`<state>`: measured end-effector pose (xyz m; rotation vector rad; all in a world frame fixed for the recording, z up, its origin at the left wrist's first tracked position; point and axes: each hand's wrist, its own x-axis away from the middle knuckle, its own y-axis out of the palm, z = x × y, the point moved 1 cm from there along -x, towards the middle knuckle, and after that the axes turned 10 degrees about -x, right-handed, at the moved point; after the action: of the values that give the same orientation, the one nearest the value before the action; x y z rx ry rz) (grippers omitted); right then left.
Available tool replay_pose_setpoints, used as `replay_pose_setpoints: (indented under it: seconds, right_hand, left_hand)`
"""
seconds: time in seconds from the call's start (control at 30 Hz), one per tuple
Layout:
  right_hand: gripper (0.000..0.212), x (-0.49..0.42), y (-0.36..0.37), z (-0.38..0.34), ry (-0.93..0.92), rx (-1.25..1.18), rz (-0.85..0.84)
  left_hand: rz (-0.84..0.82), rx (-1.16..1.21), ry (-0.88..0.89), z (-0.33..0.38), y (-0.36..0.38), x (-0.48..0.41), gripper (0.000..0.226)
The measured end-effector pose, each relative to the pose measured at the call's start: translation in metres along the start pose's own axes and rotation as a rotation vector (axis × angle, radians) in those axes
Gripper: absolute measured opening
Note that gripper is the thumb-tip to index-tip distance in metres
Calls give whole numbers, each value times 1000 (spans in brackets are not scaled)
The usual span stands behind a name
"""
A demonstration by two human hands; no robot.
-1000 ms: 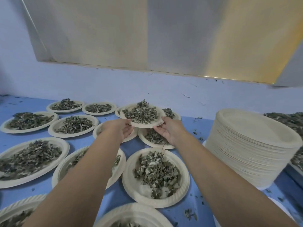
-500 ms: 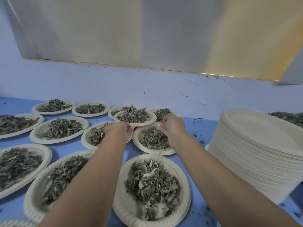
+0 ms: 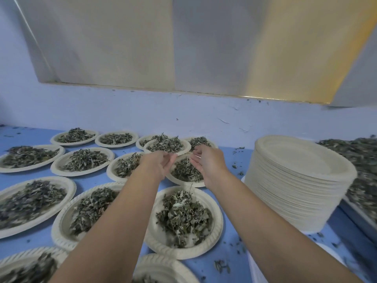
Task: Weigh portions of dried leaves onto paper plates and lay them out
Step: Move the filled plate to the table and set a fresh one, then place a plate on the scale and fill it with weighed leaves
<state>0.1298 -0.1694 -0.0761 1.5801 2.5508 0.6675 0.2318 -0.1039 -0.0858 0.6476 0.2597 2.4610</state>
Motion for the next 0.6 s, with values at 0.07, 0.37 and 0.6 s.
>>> replay_pose_setpoints:
  seconds: [0.07, 0.37, 0.6]
  right_hand:
    - [17, 17, -5, -7, 15, -72, -40]
    - [21, 83, -64, -43, -297, 206, -186]
    - [15, 105, -128, -70, -613, 537, -56]
  left_hand:
    - [-38, -28, 1, -7, 5, 16, 8]
    - [-65, -89, 180, -41, 45, 106, 15]
    - [-242, -82, 182, -68, 77, 155, 12]
